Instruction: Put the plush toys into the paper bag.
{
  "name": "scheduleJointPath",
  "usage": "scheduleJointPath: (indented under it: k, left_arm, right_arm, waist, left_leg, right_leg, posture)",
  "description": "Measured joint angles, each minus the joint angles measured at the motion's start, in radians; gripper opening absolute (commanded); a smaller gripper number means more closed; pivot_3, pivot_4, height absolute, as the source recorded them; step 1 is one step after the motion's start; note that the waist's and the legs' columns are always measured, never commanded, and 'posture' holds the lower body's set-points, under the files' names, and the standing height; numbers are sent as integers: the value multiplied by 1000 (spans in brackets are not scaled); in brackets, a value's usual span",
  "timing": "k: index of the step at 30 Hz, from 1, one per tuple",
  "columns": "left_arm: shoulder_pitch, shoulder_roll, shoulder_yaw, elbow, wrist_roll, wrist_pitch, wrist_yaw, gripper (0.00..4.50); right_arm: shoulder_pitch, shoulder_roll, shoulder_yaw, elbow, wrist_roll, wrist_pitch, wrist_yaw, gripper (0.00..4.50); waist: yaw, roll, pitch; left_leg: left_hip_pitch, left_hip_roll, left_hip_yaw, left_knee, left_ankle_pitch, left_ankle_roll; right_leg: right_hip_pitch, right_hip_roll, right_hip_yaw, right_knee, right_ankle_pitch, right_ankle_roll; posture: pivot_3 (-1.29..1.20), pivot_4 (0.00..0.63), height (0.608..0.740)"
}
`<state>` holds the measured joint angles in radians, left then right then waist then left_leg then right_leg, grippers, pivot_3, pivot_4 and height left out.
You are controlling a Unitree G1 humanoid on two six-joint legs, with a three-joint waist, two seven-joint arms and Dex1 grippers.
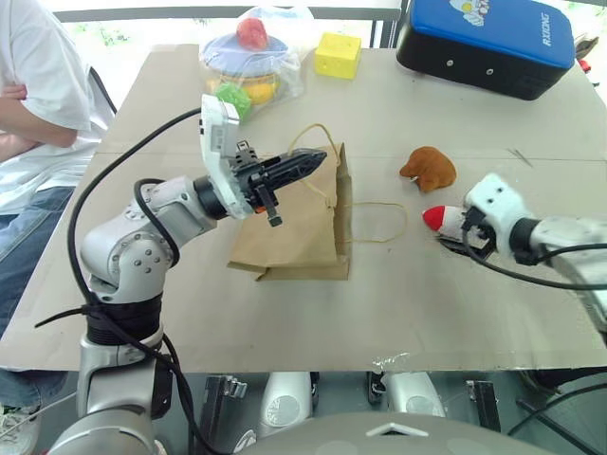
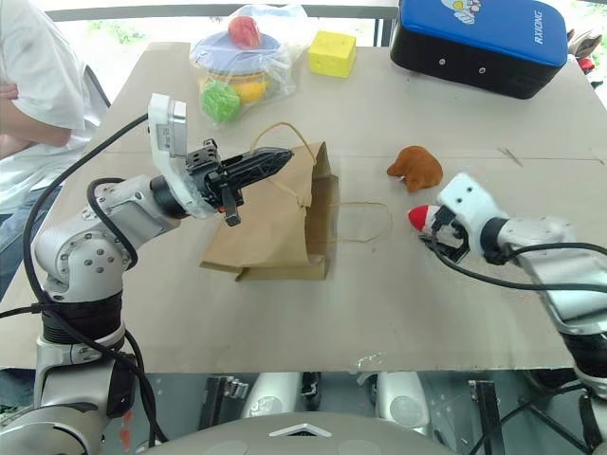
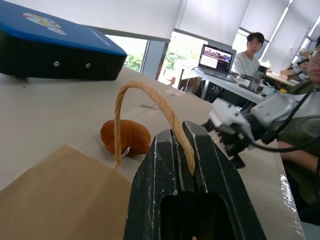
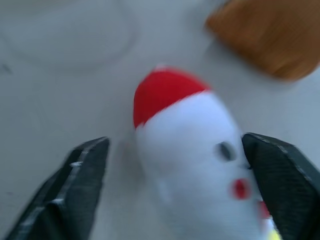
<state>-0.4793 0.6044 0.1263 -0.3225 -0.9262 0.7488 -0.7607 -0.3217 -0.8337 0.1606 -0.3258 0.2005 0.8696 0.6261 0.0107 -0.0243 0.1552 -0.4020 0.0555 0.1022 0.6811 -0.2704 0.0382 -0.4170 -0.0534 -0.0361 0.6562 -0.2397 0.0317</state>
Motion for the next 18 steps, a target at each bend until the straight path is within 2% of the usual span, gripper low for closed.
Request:
scheduleJointPath:
  k: [2, 6, 8, 11, 12, 14, 15, 18]
  left_arm:
    - [7, 2, 1, -12, 0, 0, -10, 0]
    - [26, 11, 8, -20, -2, 4, -19, 0]
    - [27, 12, 16, -21, -3, 4, -19, 0]
    - [27, 10, 22, -20, -20, 13, -18, 0]
    - [23, 0, 26, -18, -35, 24, -15, 0]
    - [17, -9, 26, -18, -55, 33, -11, 0]
    - [6, -15, 35, -1, -70, 43, -3, 0]
    - [-9, -28, 46, 12, -98, 53, 8, 0]
  right_arm:
    - [-10, -2, 0, 14, -20, -18, 1, 1769]
    - [19, -2, -30, -6, -29, -36, 4, 104]
    - [39, 11, -80, -29, 8, -39, 23, 48]
    - [15, 123, -215, -118, 157, -17, 39, 48]
    - [-40, 222, -282, -147, 244, 38, 9, 48]
    - [-88, 288, -326, -170, 325, 91, -29, 48]
    - [-153, 437, -403, -178, 427, 162, -111, 48]
    - [-200, 558, -430, -190, 556, 235, -201, 48]
  waist:
    - [1, 0, 0]
    - [3, 0, 0]
    - [3, 0, 0]
    - [-3, 0, 0]
    - [-7, -1, 1]
    - [-6, 0, 1]
    - [-7, -1, 1]
    - [-3, 1, 2]
  left_leg:
    - [0, 0, 0, 0, 0, 0]
    - [0, 0, 0, 0, 0, 0]
    - [0, 0, 0, 0, 0, 0]
    - [0, 1, 0, 0, 0, 0]
    - [0, 2, -1, 0, 0, 0]
    - [0, 2, -1, 0, 0, 0]
    - [0, 2, -2, 0, 0, -1]
    - [-1, 2, -2, 0, 0, -1]
  right_leg:
    - [0, 0, 0, 0, 0, 0]
    - [0, 0, 0, 0, 0, 1]
    - [0, -1, 0, 0, 0, 1]
    - [0, 0, 0, 0, 0, 1]
    - [0, 1, 0, 1, 0, 1]
    - [0, 1, -1, 1, 0, 1]
    - [0, 1, -2, 2, 0, 1]
    - [0, 0, -2, 1, 0, 1]
  posture:
    - [0, 150, 740]
    - [0, 150, 740]
    - [0, 150, 740]
    - [0, 150, 740]
    - [0, 150, 740]
    - [0, 150, 740]
    - [0, 150, 740]
    - [0, 150, 740]
